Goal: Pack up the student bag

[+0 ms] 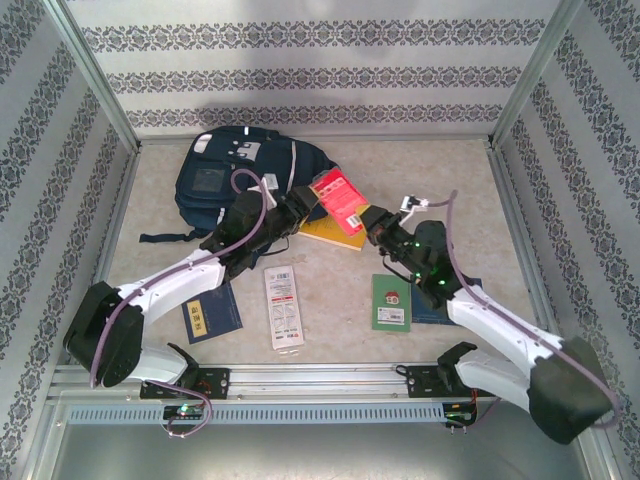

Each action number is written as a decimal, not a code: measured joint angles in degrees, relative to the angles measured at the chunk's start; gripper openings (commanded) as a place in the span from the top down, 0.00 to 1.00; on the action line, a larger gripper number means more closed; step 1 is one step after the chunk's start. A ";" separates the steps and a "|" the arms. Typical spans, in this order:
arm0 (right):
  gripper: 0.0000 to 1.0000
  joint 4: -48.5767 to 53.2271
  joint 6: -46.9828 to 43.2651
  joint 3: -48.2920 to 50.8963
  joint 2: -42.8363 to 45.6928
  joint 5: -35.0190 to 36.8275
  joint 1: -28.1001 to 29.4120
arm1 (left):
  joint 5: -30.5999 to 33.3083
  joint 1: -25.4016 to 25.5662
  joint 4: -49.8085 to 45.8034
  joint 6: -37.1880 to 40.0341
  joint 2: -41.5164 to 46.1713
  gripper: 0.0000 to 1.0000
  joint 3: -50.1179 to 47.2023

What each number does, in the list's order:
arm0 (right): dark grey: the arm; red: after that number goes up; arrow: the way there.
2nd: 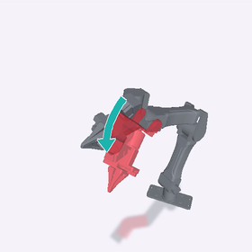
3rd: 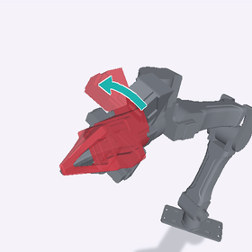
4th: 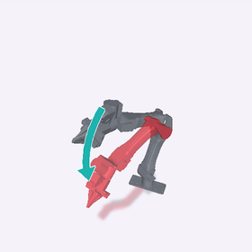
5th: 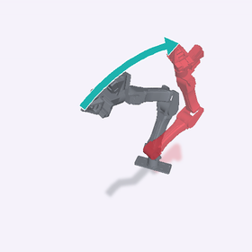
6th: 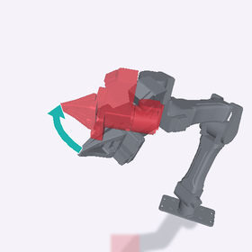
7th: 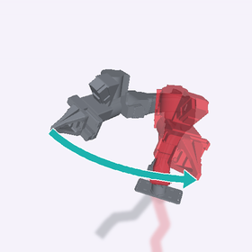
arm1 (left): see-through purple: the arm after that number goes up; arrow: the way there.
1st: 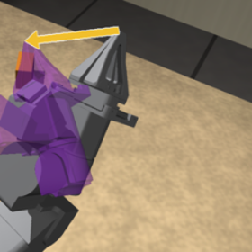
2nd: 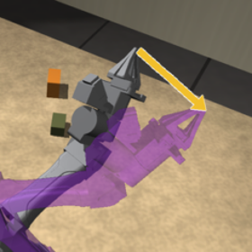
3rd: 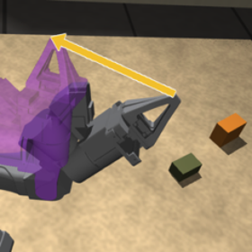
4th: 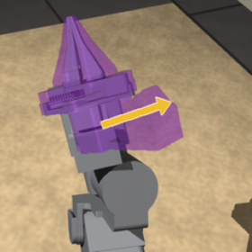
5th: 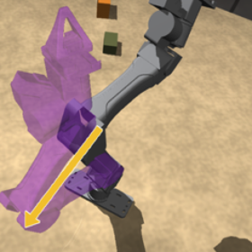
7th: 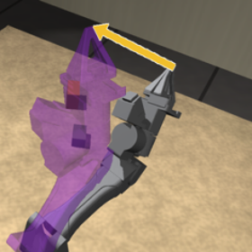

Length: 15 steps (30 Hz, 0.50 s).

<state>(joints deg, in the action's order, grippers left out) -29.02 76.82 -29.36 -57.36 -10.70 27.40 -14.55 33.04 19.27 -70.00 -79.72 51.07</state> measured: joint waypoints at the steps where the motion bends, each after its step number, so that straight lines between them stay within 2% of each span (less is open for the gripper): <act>1: 0.96 2.25 -0.96 0.37 2.29 0.44 -1.38 | -0.04 -0.15 -4.17 3.17 -0.04 0.36 2.21; 7: 0.97 15.93 -8.13 0.85 11.74 1.07 -9.75 | -0.42 -2.89 -24.90 21.79 -5.09 0.37 20.22; 12: 0.96 22.14 -11.67 2.82 14.99 -0.39 -16.50 | -1.16 -7.82 -37.09 32.48 -17.38 0.41 35.06; 15: 0.96 24.30 -13.00 3.65 14.84 -2.05 -19.10 | -1.97 -10.99 -42.80 36.37 -24.59 0.42 41.05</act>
<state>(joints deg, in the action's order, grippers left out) -4.71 63.81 -25.71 -42.52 -12.75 8.29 -16.51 22.04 -23.53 -33.63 -104.31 92.12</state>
